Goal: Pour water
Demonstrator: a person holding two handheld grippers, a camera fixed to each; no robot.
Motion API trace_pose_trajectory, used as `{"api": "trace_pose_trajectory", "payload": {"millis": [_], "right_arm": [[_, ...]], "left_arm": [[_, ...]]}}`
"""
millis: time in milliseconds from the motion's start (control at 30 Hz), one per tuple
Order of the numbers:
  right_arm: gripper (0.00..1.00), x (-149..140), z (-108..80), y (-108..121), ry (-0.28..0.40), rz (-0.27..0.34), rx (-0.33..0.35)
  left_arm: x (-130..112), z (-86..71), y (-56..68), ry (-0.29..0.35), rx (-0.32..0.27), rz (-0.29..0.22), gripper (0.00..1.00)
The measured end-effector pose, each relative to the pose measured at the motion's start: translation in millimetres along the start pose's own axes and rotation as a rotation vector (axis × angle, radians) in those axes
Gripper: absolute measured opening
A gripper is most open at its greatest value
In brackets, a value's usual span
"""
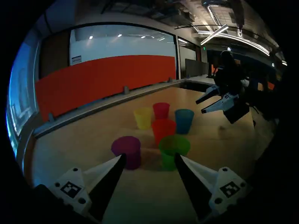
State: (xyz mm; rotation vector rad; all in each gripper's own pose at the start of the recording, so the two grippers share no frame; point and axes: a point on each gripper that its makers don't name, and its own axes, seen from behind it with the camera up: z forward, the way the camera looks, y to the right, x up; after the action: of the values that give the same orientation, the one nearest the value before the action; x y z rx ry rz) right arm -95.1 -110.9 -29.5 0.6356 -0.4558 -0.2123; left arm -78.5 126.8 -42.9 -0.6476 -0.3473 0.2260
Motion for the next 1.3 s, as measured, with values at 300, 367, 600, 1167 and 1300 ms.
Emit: {"api": "trace_pose_trajectory", "payload": {"millis": [300,367,600,1167,1300], "right_arm": [[1.0,22,-16.2,13,0.097,0.061,-0.088],[1.0,26,-18.3,18,0.116,0.069,-0.114],[1.0,39,-22.1,47,0.164,0.088,-0.246],[1.0,64,-43.7,87,0.349,0.147,-0.513],[1.0,65,-51.4,91,0.384,0.158,-0.558]], "left_arm": [[10,-9.1,-24.8,0.062,0.117,-0.015,0.95],[12,-9.6,-31.9,0.073,0.147,-0.023,0.95],[17,-12.3,-63.0,0.126,0.289,-0.047,0.96],[27,-23.2,-98.9,0.231,0.46,-0.168,0.95],[26,-27.1,-101.6,0.246,0.49,-0.181,0.95]]}}
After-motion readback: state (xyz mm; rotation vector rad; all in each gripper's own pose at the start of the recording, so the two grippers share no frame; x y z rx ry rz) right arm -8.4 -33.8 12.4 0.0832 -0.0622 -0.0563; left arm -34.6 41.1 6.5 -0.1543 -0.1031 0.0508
